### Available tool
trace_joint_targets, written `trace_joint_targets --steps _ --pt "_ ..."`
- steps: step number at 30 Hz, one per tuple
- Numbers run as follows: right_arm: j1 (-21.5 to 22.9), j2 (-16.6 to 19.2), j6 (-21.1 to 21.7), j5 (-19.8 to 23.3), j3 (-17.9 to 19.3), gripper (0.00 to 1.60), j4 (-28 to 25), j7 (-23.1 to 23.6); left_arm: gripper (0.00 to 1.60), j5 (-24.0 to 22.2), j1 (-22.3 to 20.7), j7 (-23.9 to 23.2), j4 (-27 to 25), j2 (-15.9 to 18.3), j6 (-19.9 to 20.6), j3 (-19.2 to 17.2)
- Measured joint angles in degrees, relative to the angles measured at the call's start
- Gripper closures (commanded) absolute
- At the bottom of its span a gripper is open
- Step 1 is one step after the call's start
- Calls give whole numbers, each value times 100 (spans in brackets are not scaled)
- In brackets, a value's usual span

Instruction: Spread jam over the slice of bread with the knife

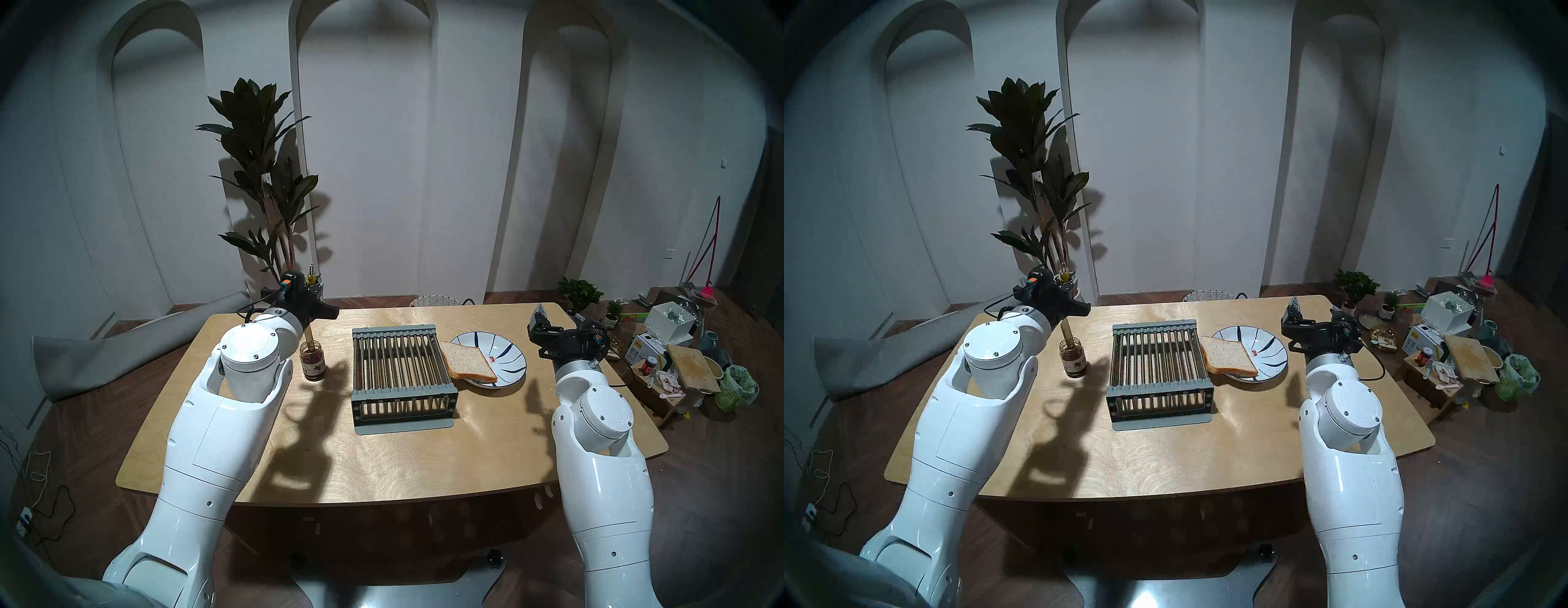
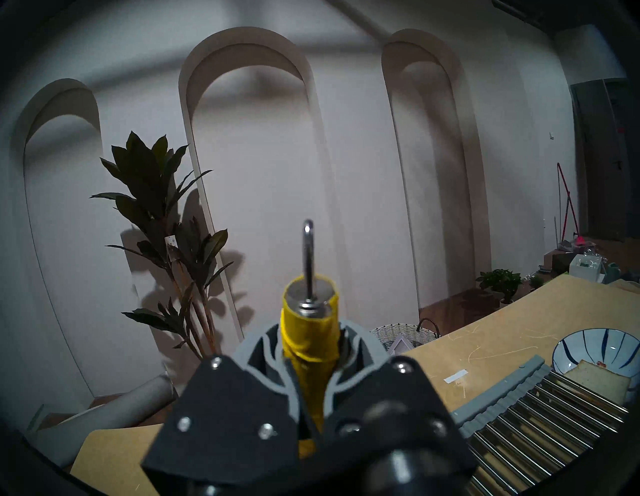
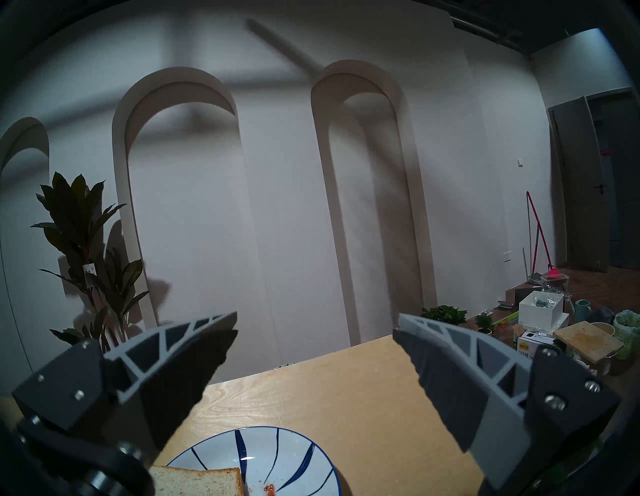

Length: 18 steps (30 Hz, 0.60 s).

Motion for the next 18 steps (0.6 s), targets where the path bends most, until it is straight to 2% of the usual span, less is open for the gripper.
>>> trace_joint_targets --steps 7,18 --pt "-19 -2 -2 -5 15 0 -6 -20 160 92 -101 -99 120 20 71 146" --pt "-49 -4 -9 108 108 0 -31 -14 160 271 -321 -323 262 155 497 393"
